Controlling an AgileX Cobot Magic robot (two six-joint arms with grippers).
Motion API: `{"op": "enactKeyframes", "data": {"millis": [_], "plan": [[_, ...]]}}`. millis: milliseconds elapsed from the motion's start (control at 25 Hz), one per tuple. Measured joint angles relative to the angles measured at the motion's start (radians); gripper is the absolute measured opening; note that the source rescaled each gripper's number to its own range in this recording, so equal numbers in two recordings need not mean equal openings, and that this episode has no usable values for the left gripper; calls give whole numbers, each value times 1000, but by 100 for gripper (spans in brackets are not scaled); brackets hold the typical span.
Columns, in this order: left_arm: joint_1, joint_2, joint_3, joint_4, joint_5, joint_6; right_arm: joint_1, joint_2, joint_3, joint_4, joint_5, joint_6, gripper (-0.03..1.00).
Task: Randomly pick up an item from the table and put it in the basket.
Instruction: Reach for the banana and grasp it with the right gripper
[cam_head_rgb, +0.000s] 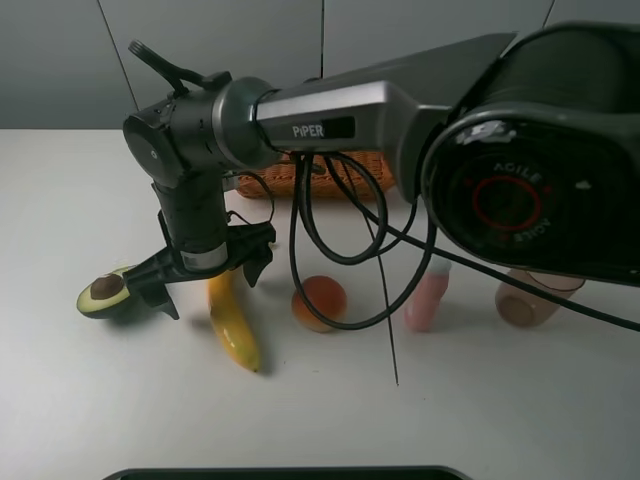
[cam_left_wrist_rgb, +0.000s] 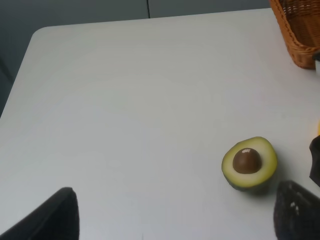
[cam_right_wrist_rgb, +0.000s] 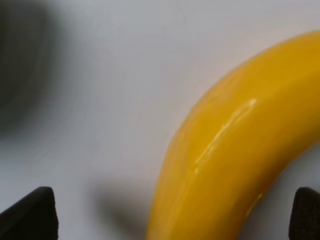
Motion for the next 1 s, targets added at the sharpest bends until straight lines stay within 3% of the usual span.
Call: {"op": "enactKeyframes", "data": {"millis": [440, 560, 680, 800, 880, 1000], "plan": [[0, 0, 0, 0, 0, 0, 0, 20, -2, -42, 0, 34, 100], [0, 0, 0, 0, 0, 0, 0, 20, -4, -42, 0, 36, 93], [0, 0, 0, 0, 0, 0, 0, 20, -4, -42, 0, 36, 74], [0, 0, 0, 0, 0, 2, 0, 20, -4, -42, 0, 36, 36], [0, 0, 0, 0, 0, 2, 0, 20, -4, -42, 0, 36, 19], [0, 0, 0, 0, 0, 4, 0, 20, -4, -42, 0, 36, 2]]}}
